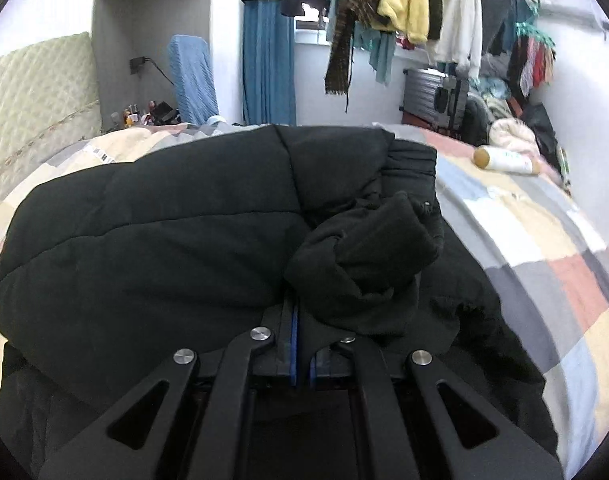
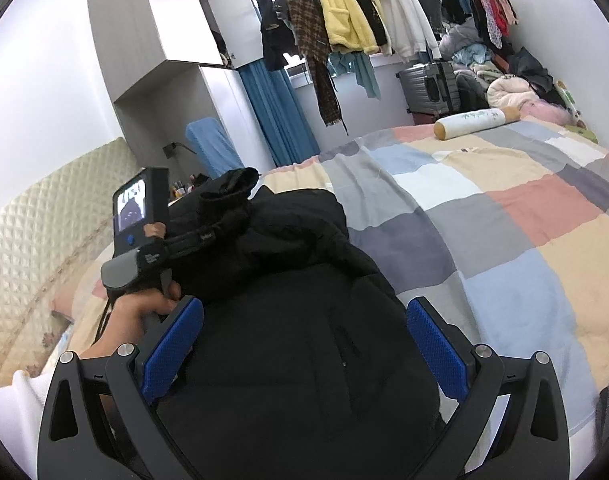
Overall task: Fold large clothes
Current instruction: 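Lay the sleeve across the jacket body over the first sleeve, open left gripper, then withdraw the left gripper and move both grippers to the jacket hem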
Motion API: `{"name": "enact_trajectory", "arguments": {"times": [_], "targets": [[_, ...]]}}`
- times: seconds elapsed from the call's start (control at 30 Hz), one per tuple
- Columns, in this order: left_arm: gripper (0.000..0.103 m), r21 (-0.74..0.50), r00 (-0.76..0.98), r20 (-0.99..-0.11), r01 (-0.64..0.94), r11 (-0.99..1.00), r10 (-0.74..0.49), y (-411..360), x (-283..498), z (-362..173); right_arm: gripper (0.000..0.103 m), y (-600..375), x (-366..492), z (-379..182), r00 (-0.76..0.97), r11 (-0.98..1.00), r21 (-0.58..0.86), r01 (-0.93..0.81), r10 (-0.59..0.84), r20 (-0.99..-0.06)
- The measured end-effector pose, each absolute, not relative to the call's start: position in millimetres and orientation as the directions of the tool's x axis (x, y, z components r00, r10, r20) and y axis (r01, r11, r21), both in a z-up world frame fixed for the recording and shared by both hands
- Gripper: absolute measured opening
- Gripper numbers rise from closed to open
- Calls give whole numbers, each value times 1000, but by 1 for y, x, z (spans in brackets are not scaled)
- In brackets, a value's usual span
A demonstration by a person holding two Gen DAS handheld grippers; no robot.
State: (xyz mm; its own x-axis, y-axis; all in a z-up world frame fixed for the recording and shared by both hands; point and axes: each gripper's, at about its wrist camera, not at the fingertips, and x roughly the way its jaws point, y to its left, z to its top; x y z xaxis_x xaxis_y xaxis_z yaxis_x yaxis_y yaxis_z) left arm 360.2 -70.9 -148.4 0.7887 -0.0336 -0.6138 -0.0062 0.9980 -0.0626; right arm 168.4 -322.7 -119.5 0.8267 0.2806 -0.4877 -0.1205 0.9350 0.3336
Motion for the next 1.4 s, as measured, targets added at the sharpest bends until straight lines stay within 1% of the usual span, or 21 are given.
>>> {"name": "enact_trajectory", "arguments": {"times": [0.1, 0.13, 0.17, 0.2, 0.23, 0.27, 0.33, 0.4, 0.53, 0.83, 1.0, 1.03, 1.07, 1.17, 1.3, 1.37, 1.4], "targets": [[13, -72, 794, -607, -19, 997, -29, -71, 356, -143, 102, -321, 166, -118, 830, 935, 329, -130, 284, -481], [21, -64, 795, -606, -21, 998, -22, -73, 354, -142, 102, -320, 164, -117, 831, 936, 325, -135, 285, -477], [31, -54, 793, -609, -23, 998, -14, -75, 352, -141, 102, -319, 163, -116, 833, 937, 321, -140, 287, -474], [35, -36, 788, -616, -28, 999, 0, -77, 350, -141, 102, -318, 163, -115, 834, 938, 317, -142, 285, -472], [44, -27, 789, -614, -29, 999, 7, -79, 348, -141, 102, -316, 162, -114, 836, 940, 310, -146, 284, -469], [56, -24, 794, -608, -26, 999, 6, -80, 345, -139, 102, -314, 161, -113, 838, 941, 302, -153, 286, -466], [66, -41, 802, -597, -22, 999, -7, -78, 338, -135, 102, -310, 161, -112, 839, 943, 289, -162, 286, -463], [69, -62, 809, -588, -19, 998, -21, -73, 331, -130, 102, -306, 161, -112, 839, 945, 278, -174, 290, -461], [70, -105, 822, -568, -33, 994, -33, -53, 315, -118, 102, -300, 159, -111, 839, 946, 262, -193, 297, -456], [71, -93, 842, -540, -61, 994, 1, 1, 270, -98, 102, -280, 159, -103, 842, 941, 237, -242, 325, -431], [73, -98, 845, -535, -68, 993, 6, 31, 244, -90, 102, -266, 156, -100, 837, 942, 208, -265, 332, -435], [76, -102, 843, -538, -72, 992, 6, 38, 238, -90, 102, -264, 156, -100, 835, 940, 208, -269, 336, -437], [82, -112, 846, -533, -75, 991, 4, 46, 231, -91, 102, -261, 156, -98, 829, 936, 218, -276, 347, -439], [85, -119, 857, -515, -88, 989, 14, 65, 211, -98, 102, -253, 156, -93, 822, 929, 223, -296, 367, -436], [89, -137, 838, -546, -114, 984, 21, 88, 203, -113, 102, -237, 160, -87, 809, 922, 195, -335, 388, -442], [100, -117, 826, -562, -129, 985, 42, 98, 204, -120, 102, -231, 166, -85, 805, 920, 182, -346, 391, -446], [103, -110, 827, -561, -132, 985, 48, 100, 204, -122, 102, -228, 170, -84, 804, 921, 173, -349, 389, -449]]}}
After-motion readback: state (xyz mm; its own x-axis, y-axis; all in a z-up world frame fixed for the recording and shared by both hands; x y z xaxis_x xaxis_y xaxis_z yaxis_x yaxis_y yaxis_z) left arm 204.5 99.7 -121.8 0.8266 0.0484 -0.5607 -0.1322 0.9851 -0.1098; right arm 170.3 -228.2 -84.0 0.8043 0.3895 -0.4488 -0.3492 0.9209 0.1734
